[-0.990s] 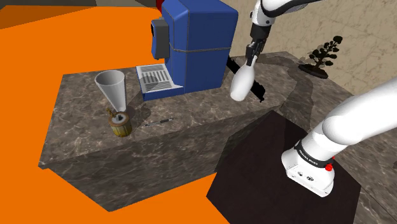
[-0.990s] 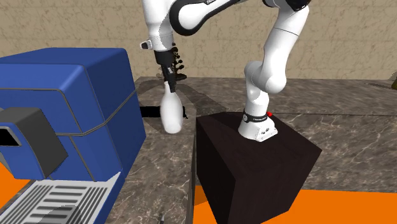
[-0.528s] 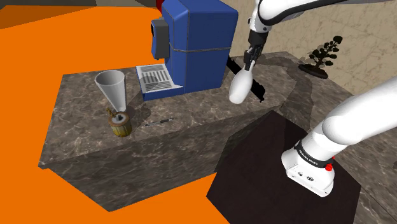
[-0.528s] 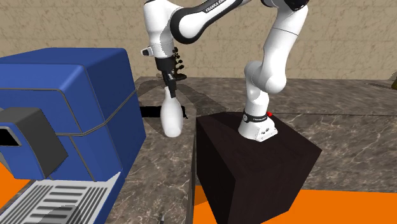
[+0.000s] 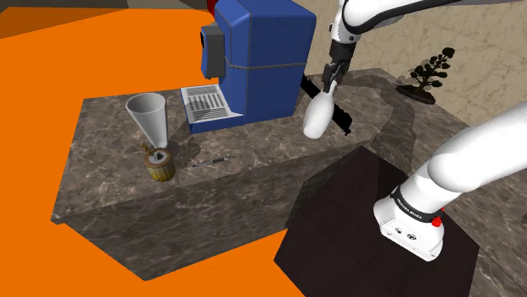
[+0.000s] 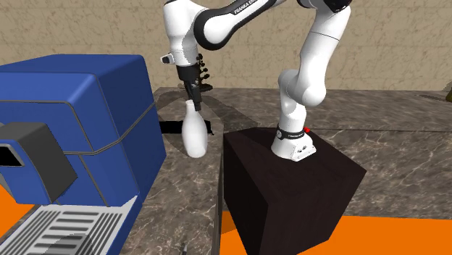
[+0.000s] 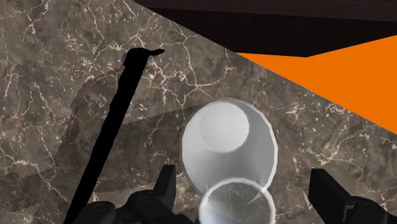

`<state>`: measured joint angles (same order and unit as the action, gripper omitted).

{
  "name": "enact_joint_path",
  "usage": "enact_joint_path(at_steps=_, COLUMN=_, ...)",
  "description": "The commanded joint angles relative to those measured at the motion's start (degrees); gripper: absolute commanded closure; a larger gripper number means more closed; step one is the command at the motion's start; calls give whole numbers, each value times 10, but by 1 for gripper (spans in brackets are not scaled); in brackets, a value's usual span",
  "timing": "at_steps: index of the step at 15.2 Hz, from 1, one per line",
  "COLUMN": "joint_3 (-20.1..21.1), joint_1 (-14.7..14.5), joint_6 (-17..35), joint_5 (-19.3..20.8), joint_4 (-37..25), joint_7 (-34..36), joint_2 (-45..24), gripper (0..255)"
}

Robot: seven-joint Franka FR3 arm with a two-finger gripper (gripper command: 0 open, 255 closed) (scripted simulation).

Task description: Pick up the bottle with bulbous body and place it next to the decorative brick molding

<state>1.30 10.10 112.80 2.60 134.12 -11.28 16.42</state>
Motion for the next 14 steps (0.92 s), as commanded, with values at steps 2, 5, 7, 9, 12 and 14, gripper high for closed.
enact_joint_path(at_steps=2, joint_3=0, joint_1=0, joint_6=0, joint_5=0, joint_4=0, joint_7=0, joint_2=0, gripper=0)
enact_joint_path(at_steps=5, joint_3=1, joint_1=-1, joint_6=-59, joint_5=-2, joint_4=-50, joint_7=-1, joint_2=10, gripper=0)
enact_joint_path(at_steps=7, joint_3=2, joint_1=-1, joint_6=-75, joint_5=-2, joint_4=-64, joint_7=-1, joint_2=11, gripper=0)
enact_joint_path(at_steps=9, joint_3=2, joint_1=-1, joint_6=-75, joint_5=-2, joint_4=-64, joint_7=-1, joint_2=11, gripper=0)
enact_joint_path(at_steps=12, joint_3=2, joint_1=-1, joint_6=-75, joint_5=-2, joint_4=-64, joint_7=-1, joint_2=11, gripper=0)
enact_joint_path(at_steps=14, joint_3=2, joint_1=-1, joint_6=-75, joint_5=-2, joint_4=-64, joint_7=-1, joint_2=11, gripper=0)
